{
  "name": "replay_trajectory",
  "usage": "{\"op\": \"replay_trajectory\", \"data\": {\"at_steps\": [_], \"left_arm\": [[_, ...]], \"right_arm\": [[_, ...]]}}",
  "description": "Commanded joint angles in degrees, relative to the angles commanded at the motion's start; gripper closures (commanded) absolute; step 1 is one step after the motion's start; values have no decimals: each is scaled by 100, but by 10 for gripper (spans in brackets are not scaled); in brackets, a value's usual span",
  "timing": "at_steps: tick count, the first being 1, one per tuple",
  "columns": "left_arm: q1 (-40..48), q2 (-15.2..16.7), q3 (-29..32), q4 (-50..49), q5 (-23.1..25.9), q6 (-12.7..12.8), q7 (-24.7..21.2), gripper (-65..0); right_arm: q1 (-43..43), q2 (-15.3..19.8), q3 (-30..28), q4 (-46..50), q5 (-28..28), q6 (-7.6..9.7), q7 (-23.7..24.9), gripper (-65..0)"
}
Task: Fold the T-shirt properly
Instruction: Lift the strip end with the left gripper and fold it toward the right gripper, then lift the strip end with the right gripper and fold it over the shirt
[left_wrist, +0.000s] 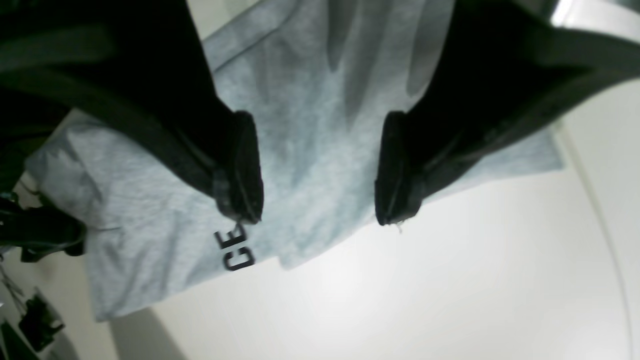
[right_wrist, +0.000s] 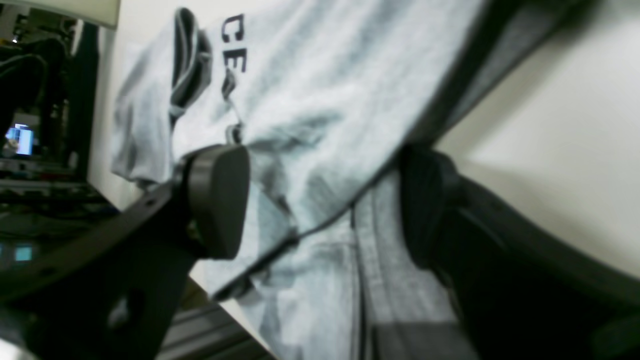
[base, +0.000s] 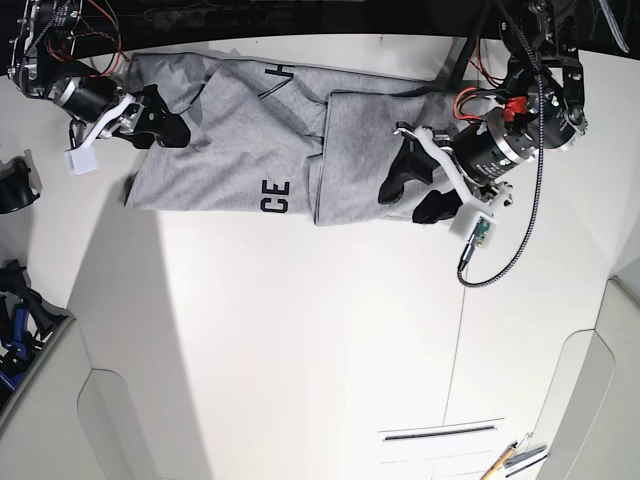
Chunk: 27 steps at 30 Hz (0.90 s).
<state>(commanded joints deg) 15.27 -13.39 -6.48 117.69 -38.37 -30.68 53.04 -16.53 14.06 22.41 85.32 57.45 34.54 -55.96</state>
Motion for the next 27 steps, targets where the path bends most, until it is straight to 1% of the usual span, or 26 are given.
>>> {"op": "replay_trajectory", "data": {"at_steps": [4,5,6,10,16,24,27], "left_arm": [[4,-11,-262,0,2,0,149,-391],[9,-11,-350,0,2,0,179,-391],[15,-13,-452,0,2,0,201,-391],[35,-15,-942,0,-2,0,382,-391],[295,-15,-1541,0,0,2,378,-391],[704,-15,-2299,-7,0,2,382,-391],[883,-17,-2544,-7,-2,0,382,-391]], "right_arm": [[2,-61,-144,4,2,22,2,-449],[2,-61,-155,9,2,22,0,-429],[2,-61,-155,9,2,22,2,-392],[105,-59,-155,9,-109,20,0,-204],[369,-59,-155,9,-201,22,-70,0],[413,-28,-131,9,-323,20,-87,0],[446,131,-127,9,-345,20,-85,0]]}}
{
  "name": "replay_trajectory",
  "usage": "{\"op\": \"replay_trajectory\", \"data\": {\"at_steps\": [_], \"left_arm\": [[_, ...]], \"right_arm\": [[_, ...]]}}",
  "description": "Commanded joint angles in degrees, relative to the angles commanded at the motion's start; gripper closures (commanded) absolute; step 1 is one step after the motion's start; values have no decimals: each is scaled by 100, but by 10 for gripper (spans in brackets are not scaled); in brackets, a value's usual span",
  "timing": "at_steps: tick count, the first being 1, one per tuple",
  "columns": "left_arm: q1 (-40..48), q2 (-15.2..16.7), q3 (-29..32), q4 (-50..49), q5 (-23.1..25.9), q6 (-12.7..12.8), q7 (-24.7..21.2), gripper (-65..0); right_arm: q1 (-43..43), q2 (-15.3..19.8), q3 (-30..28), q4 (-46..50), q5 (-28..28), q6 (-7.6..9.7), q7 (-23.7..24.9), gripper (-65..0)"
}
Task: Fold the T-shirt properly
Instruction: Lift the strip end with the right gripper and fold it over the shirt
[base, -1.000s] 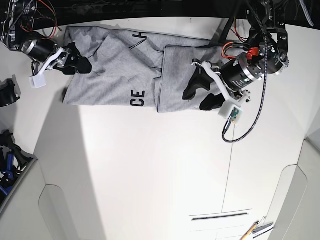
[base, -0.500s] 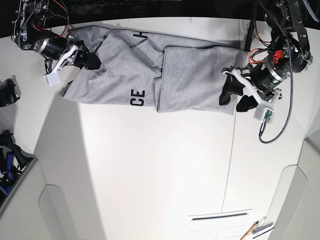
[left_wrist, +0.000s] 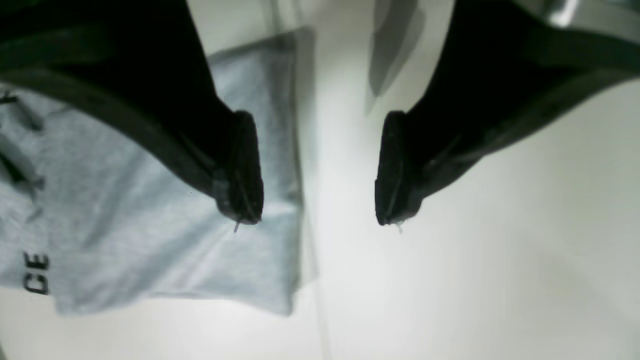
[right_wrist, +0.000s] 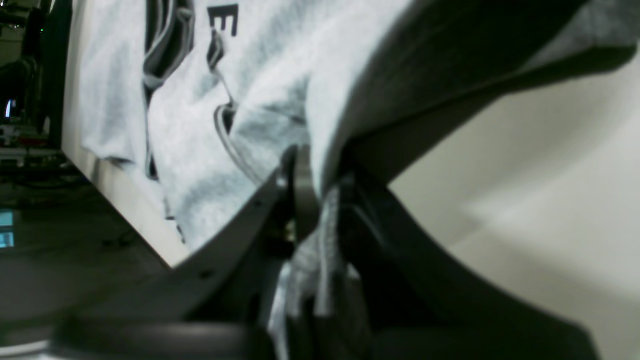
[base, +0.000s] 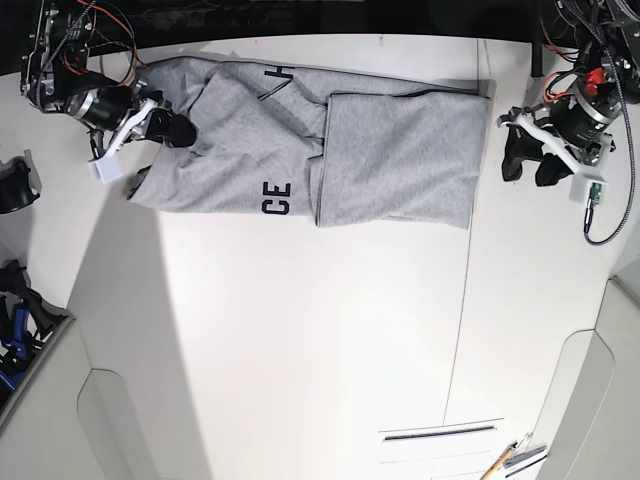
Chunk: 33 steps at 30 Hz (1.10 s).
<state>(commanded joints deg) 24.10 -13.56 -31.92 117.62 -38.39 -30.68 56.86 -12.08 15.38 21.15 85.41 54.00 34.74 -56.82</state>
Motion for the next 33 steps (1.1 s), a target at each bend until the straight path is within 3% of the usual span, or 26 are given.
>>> {"op": "replay_trajectory", "data": {"at_steps": [10,15,17,21,28,33], "left_arm": [[581,7,-68,-42,179,0,2,-391],[627,9,-68,-129,31,0,0,-391],[643,17,-50,-299,-271,-26,4,-391],[638,22,343,-734,-424,-168,-2,-391],[619,24,1587,-1274,-70,-144,-341,-391],[487,44,2105,-1401,57,9,-411,-391]], "right_arm": [[114,892,26,0,-2,0,2,0],[238,1255,74,2,7,-2,0,0],[348,1290,179,7,9,-4,-7,0],[643,1338,280,114,48,-7,-72,0],[1305,1331,278,767,227,-7,-271,0],[1670,1145,144,1355,704,2,-540,0]]}}
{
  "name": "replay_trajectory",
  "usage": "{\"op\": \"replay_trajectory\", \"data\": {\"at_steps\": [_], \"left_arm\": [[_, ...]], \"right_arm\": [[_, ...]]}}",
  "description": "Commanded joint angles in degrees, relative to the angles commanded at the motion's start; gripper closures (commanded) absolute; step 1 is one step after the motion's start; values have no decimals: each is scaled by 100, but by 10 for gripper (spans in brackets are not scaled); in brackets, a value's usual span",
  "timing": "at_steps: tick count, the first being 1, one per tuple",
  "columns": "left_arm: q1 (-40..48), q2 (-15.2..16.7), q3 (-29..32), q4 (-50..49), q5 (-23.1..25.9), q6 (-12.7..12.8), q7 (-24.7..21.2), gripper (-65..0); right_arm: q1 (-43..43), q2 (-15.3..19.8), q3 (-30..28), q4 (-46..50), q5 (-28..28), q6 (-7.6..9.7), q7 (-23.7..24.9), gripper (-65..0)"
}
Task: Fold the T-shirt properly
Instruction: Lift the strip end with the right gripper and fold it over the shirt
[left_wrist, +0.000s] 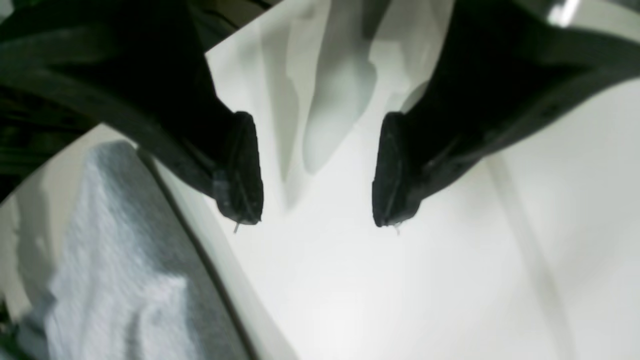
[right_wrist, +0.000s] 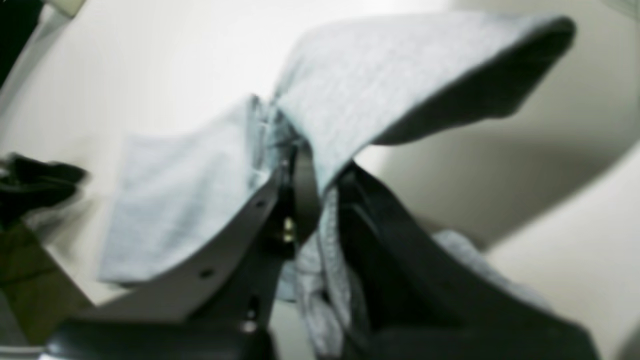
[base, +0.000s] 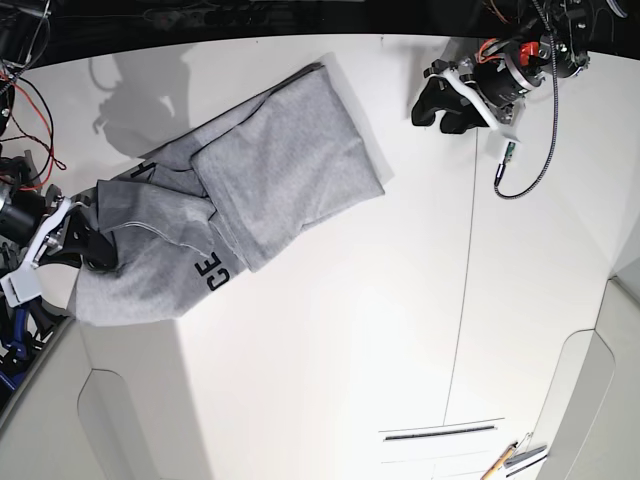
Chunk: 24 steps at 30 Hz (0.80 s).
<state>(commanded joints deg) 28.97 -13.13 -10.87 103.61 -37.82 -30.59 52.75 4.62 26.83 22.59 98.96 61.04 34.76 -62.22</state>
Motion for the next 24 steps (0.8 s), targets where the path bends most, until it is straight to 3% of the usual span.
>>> {"op": "replay_trajectory", "data": {"at_steps": [3,6,9,12,13,15,17,20,24], "left_arm": [[-90,-4,155,-101,-7,2,-7,-391],[-146,-7,177,-162,-4,0,-2,-391],[-146,-7,175,-162,-4,2,24,-391],[-146,-7,175,-164,-7,2,24,-391],[-146,-7,175,-162,-7,2,24,-391],[-149,-9,175,-162,-9,2,22,-391],[-146,-9,175,-162,-7,2,24,-391],[-149,-9,175,-155,-39,2,138,-391],[-144,-9,-7,-94,-450,-9,404,-391]], "right_arm": [[-57,-452,-501,684,-94,-2,-68,0],[-107,-927,-1401,1095,-457,-7,-57,0],[-166,-1285,-2417,1078,-1110,-9,-59,0],[-146,-1379,-3438,761,-1777,-48,179,0],[-146,-1381,-3724,621,-1969,-50,389,-22],[-146,-1381,-4210,321,-2302,-79,826,-215],[-144,-1384,-4579,129,-2376,-94,1051,-326],[-114,-1403,-4935,138,-2354,-92,1130,-332],[111,-1714,-4972,164,-2358,-92,1126,-332]]}}
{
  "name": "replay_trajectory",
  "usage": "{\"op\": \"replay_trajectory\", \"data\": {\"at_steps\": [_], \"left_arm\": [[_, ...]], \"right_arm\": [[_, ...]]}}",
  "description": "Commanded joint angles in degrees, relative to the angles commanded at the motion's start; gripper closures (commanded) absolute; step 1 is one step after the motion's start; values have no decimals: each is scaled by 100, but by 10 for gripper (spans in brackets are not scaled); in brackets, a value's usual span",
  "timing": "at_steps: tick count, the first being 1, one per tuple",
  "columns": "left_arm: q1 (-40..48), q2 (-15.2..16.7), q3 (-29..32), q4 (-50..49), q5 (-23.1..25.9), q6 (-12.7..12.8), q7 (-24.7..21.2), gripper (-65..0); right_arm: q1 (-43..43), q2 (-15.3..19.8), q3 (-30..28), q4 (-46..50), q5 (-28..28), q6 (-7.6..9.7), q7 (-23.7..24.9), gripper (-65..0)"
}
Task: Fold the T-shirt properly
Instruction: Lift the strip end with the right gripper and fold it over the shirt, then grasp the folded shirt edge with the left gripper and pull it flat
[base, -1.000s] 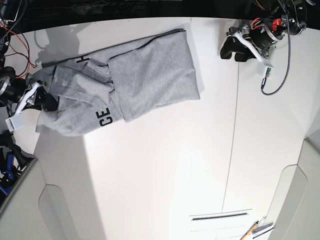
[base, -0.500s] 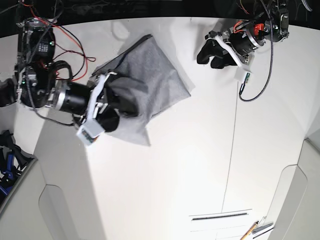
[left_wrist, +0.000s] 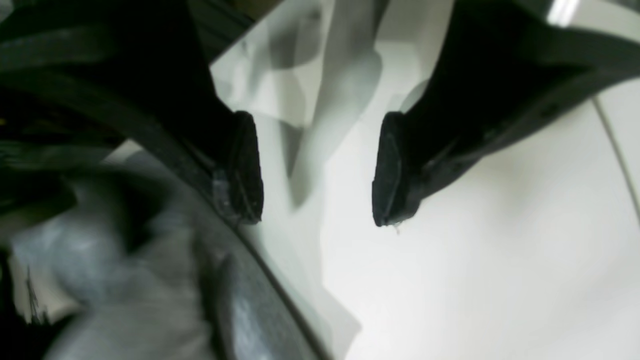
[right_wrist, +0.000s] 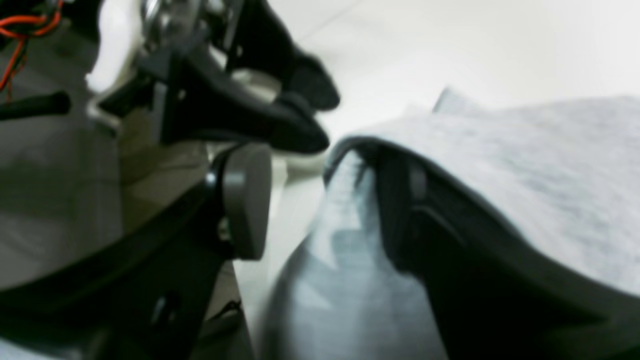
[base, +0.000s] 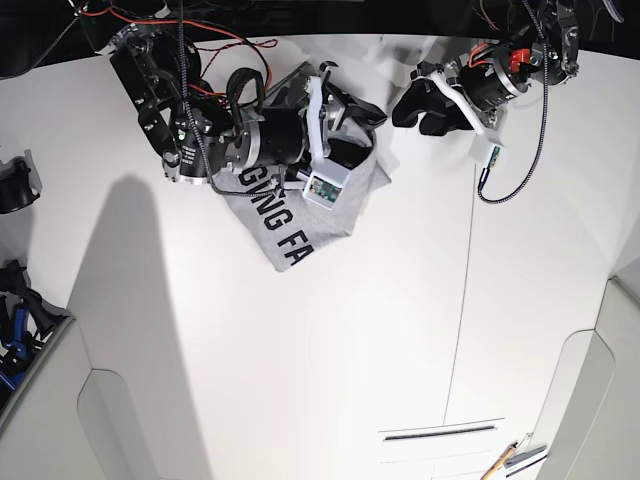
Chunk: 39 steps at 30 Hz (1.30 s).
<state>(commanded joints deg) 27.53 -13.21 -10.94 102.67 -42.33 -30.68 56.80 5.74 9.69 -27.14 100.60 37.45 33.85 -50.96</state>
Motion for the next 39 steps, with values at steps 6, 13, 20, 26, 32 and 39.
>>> {"op": "replay_trajectory", "data": {"at_steps": [6,13,20,26,32,39], "left_arm": [[-2,-2,-732,455,-308,-216,72,-391],[-4,-4,-984,651,-422,-260,46,-391],[-2,-2,-981,922,-466,-457,46,-41],[15,2,-975,1788,-922,-605,50,0],[11,2,-391,1974,-931,-608,46,0],[9,4,1370,1974,179,-345,-452,0]], "right_arm": [[544,-317,42,0,-4,-13,-57,-331],[610,-400,1174,0,-129,-66,-225,-144],[614,-256,2371,-46,-170,-63,-216,0],[616,-96,2540,-494,-487,-61,83,0],[658,-98,2540,-1290,-599,-59,649,0],[1217,-129,2518,-2393,-645,-59,796,0]]}}
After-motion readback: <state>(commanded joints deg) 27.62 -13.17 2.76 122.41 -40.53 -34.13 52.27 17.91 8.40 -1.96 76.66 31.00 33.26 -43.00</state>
